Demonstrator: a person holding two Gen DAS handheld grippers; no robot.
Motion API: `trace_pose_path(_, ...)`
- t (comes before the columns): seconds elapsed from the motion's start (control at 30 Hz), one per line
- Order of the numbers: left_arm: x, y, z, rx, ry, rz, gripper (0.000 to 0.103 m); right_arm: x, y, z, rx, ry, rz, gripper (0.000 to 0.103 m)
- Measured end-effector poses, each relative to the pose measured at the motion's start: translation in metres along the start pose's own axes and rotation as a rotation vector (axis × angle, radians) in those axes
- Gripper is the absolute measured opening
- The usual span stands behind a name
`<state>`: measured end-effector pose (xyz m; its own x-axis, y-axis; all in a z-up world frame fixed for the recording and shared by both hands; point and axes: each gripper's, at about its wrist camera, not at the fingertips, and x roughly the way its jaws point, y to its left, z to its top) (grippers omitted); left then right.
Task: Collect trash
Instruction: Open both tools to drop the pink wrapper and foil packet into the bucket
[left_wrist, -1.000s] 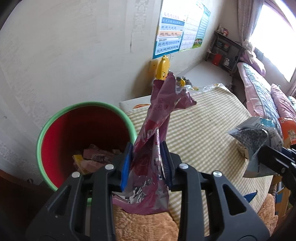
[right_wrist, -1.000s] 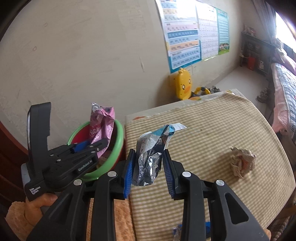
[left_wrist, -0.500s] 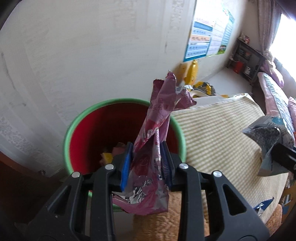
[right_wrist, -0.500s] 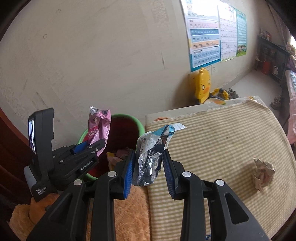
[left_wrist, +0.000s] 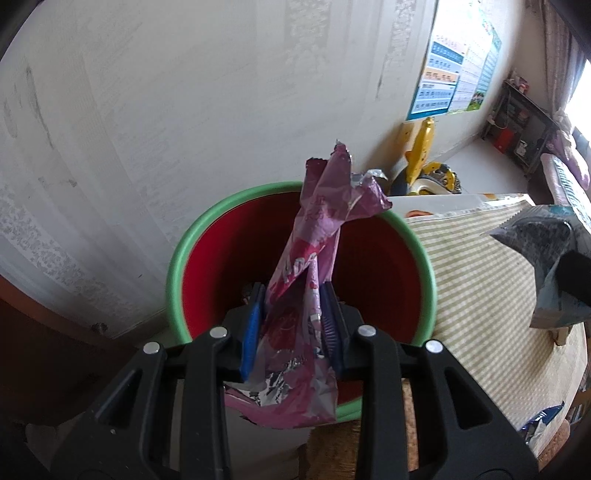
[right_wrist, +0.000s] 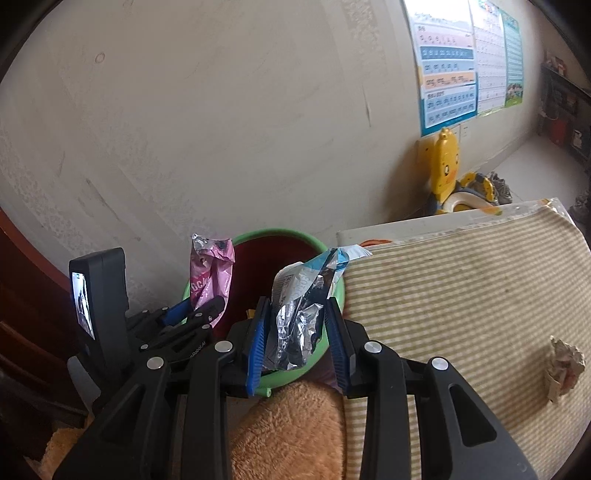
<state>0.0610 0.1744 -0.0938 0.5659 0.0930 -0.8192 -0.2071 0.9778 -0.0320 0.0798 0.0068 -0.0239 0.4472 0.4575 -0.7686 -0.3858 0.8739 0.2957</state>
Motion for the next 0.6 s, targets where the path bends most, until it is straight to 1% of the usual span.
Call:
trace_pose_path(0.3, 0.011, 0.011, -0.003, -0.024, 0.031, 0.01, 0.03, 0.025, 0.013, 0.01, -0.041, 0.027, -0.003, 0.031)
trace_pose_path(0.6, 0.022, 0.019, -0.004, -0.04, 0.056, 0.021, 0.03, 0.035, 0.018, 0.019, -0.043, 0.026, 0.01, 0.031)
